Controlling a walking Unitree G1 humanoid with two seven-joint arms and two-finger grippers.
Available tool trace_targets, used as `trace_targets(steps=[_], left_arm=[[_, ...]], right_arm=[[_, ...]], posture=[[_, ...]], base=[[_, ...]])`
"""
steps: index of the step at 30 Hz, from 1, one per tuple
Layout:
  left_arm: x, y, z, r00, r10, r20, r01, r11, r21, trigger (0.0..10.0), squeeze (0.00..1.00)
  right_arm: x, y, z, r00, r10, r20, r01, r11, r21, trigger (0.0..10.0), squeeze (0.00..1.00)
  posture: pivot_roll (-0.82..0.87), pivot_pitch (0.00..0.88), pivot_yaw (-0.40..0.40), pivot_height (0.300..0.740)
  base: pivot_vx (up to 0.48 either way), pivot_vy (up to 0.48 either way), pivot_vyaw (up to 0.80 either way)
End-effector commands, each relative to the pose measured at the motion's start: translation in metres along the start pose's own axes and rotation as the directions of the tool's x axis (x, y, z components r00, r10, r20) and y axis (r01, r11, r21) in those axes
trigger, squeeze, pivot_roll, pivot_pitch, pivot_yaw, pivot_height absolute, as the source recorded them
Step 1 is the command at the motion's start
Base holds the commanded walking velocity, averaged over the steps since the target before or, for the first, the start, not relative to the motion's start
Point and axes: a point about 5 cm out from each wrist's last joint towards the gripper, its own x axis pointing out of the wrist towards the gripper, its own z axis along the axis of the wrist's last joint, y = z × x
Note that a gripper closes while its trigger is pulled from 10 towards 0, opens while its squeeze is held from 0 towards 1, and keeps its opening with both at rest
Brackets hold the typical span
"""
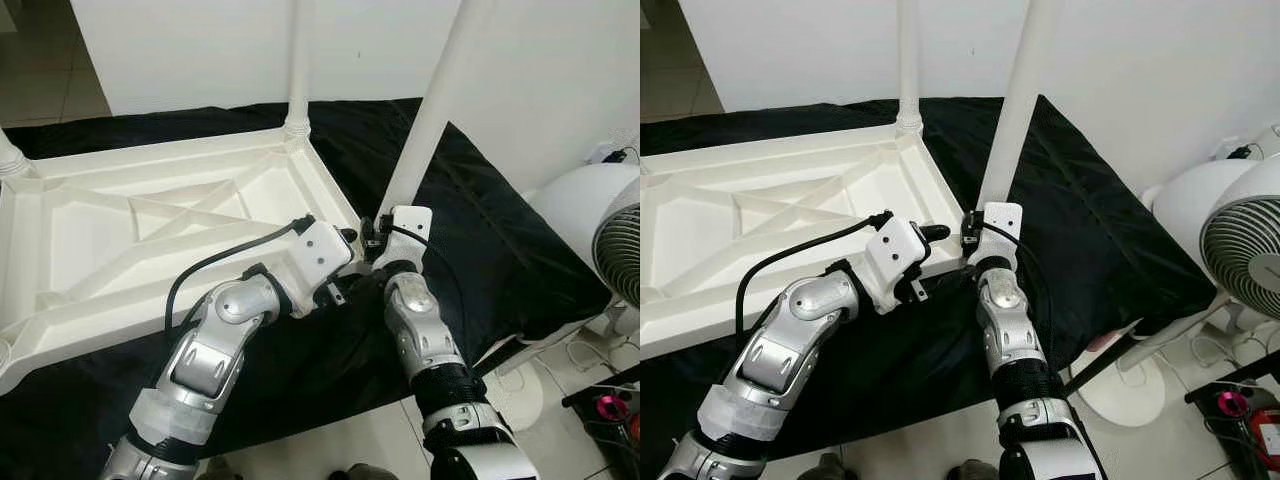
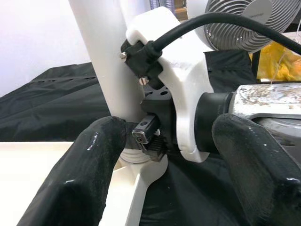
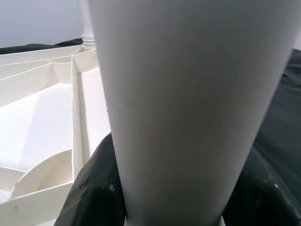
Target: Building children table
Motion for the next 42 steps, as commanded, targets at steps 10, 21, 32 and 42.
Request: trace_targets(steps=[10, 21, 32, 42], left_arm=[[-0.001, 0.004, -0.005, 0.994, 0.112, -0.015, -0.112, 0.994, 0.002, 10.0, 0.00], [0.000, 0.006, -0.004, 0.994, 0.106, -0.012, -0.106, 0.994, 0.009, 10.0, 0.00], [0.002, 0.010, -0.002, 0.995, 0.101, -0.005, -0.101, 0.995, 0.019, 10.0, 0.00], [0.005, 0.012, 0.002, 0.995, 0.097, 0.005, -0.097, 0.995, 0.026, 10.0, 0.00]], right_arm=[[-0.012, 0.001, 0.001, 0.997, 0.080, 0.010, -0.080, 0.996, 0.039, 10.0, 1.00], [-0.023, -0.034, 0.003, 0.972, 0.234, 0.031, -0.232, 0.971, -0.058, 10.0, 0.00], [-0.014, -0.047, 0.013, 0.853, 0.521, -0.025, -0.517, 0.838, -0.173, 10.0, 0.00], [0.018, -0.035, 0.014, 0.767, 0.622, -0.157, -0.640, 0.724, -0.259, 10.0, 0.00]], posture=[[-0.03, 0.000, -0.064, 0.740], [-0.04, 0.000, -0.052, 0.740], [-0.05, 0.000, -0.026, 0.740], [-0.04, 0.000, -0.013, 0.740]], base=[[0.000, 0.000, 0.00], [0.000, 0.000, 0.00], [0.000, 0.000, 0.00], [0.000, 0.000, 0.00]])
